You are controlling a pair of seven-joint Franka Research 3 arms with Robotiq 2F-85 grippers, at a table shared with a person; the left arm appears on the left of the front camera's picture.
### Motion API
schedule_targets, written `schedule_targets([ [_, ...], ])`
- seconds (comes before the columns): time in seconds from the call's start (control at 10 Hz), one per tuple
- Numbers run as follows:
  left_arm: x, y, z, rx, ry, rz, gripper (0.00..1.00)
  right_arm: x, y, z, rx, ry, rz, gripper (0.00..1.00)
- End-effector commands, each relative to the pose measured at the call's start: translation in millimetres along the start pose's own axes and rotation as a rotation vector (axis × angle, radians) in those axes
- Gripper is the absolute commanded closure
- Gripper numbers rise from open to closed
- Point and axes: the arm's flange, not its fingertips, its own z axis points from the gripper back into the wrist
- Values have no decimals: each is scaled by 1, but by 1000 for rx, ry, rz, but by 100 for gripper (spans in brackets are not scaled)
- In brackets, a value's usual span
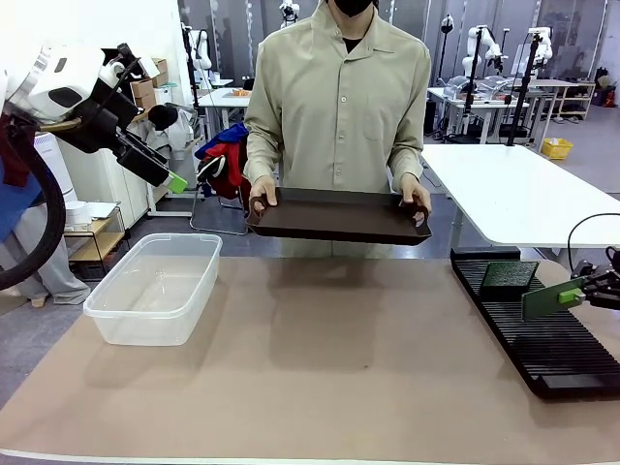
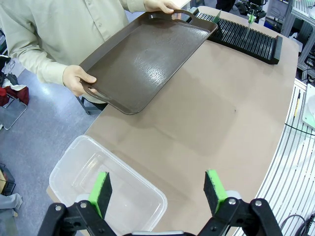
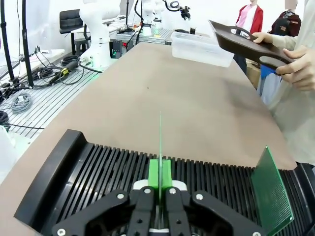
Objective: Sort PCBs into racks and boxes based on the side picked up.
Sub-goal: If the short side of the Blank PCB is picked up, insert it into the PCB Rack ; if the long side is picked up, place it in the Organizing box.
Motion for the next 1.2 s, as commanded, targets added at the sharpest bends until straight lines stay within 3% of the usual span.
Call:
schedule_targets([
  [0.0,-1,2,0,-8,2,4,0,3,-5,-2,4,3,10,98],
  [0.4,-1,2,0,-8,2,4,0,-4,-5,-2,-21,-4,18,98],
  [0.8,-1,2,0,-8,2,4,0,-20,-15,-16,-77,-90,-2,98],
  [1.1,-1,2,0,-8,2,4,0,-24,-15,-17,-82,-72,-11,98],
])
